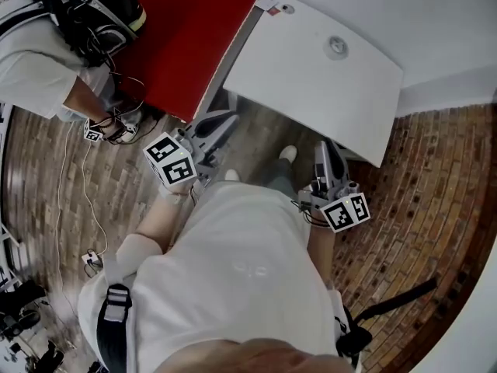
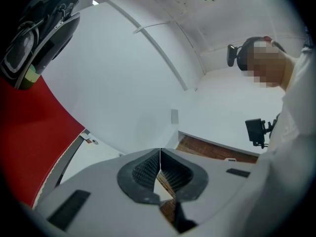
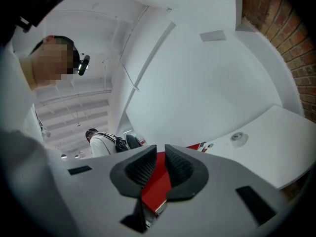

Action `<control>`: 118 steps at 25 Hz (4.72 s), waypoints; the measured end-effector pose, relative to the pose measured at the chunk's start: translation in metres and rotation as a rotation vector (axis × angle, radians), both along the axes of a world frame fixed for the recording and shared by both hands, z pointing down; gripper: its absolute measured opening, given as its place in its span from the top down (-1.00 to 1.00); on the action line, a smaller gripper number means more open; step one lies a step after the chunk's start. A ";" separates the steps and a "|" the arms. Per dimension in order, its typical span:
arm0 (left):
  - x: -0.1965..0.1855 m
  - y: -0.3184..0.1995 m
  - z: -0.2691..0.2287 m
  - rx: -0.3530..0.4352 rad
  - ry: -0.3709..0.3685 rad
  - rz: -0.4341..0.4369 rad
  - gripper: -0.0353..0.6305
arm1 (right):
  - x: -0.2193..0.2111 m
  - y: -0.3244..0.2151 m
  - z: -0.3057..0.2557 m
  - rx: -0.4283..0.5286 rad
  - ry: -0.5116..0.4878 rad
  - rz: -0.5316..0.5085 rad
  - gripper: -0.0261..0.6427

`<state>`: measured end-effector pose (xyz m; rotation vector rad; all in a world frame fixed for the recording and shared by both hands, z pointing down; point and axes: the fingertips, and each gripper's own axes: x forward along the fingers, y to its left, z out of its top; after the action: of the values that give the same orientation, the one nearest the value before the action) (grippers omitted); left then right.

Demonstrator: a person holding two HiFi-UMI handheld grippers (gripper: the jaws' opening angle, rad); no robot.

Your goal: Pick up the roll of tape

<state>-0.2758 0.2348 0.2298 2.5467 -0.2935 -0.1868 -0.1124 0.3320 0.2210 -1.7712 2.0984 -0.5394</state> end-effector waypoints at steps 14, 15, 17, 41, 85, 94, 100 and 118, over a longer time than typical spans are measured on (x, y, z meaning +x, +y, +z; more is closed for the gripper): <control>0.045 -0.019 0.004 0.006 -0.034 -0.028 0.87 | 0.056 -0.020 0.014 -0.009 -0.029 0.008 0.81; 0.051 -0.022 0.004 0.003 -0.043 -0.032 0.87 | 0.062 -0.023 0.017 -0.011 -0.034 0.009 0.81; 0.063 -0.026 0.007 -0.002 -0.057 -0.037 0.87 | 0.078 -0.030 0.019 -0.010 -0.043 0.009 0.81; 0.264 -0.105 0.018 -0.035 -0.159 -0.107 0.87 | 0.306 -0.146 0.031 -0.019 -0.076 -0.060 0.61; 0.352 -0.220 0.105 -0.291 -0.075 -0.087 0.87 | 0.333 -0.320 0.093 -0.405 0.366 -0.452 0.26; 0.344 -0.249 0.146 -0.357 -0.071 -0.079 0.87 | 0.329 -0.353 0.152 -0.592 0.523 -0.502 0.26; 0.338 -0.271 0.176 -0.421 -0.029 -0.092 0.87 | 0.325 -0.370 0.197 -0.719 0.595 -0.552 0.26; 0.322 -0.304 0.248 -0.563 0.030 -0.078 0.87 | 0.315 -0.398 0.322 -1.016 0.798 -0.725 0.23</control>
<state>0.0461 -0.0695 0.4780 1.9756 -0.3744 -0.1467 0.2029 -0.0664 0.5435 -1.7484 3.4829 -1.4980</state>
